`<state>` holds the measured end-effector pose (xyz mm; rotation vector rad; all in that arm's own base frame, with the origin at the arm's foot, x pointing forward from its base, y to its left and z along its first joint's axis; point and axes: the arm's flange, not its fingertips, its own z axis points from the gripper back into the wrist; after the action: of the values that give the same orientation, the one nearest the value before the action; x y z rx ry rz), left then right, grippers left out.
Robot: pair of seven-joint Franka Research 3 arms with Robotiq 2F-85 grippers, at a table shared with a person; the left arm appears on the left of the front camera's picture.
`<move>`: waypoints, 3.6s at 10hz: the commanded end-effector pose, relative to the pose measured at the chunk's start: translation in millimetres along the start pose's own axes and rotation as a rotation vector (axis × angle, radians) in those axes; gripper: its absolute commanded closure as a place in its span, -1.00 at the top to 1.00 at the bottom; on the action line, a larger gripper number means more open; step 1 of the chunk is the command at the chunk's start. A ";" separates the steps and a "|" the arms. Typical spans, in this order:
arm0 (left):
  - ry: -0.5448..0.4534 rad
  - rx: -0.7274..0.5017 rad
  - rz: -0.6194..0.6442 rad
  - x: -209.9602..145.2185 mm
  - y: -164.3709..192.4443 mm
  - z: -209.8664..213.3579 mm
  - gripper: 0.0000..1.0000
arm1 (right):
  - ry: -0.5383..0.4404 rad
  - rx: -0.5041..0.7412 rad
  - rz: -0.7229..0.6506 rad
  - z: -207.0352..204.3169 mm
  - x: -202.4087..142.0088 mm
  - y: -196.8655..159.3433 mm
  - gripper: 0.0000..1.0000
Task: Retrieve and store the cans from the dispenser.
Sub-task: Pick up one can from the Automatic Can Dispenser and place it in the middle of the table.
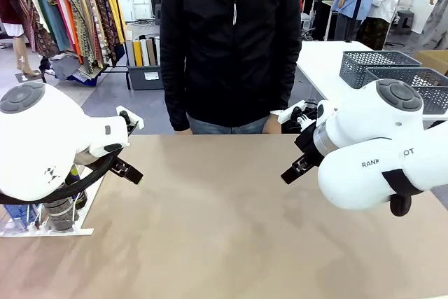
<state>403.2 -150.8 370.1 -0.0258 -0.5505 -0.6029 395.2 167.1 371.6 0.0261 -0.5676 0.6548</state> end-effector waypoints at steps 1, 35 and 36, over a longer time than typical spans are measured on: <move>0.000 0.000 0.000 0.0 0.0 0.0 1.00 | 0.000 0.000 0.000 0.0 0.0 0.0 1.00; 0.142 0.173 0.755 -73.9 156.7 207.5 1.00 | -0.668 0.879 -1.160 206.8 -258.2 -246.3 1.00; 0.142 0.173 0.755 -73.9 156.7 207.5 1.00 | -0.668 0.879 -1.160 206.8 -258.2 -246.3 1.00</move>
<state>341.7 53.0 526.8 -0.0072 -0.4028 0.1822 268.6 -216.4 449.3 1.3303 -0.7222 -0.3307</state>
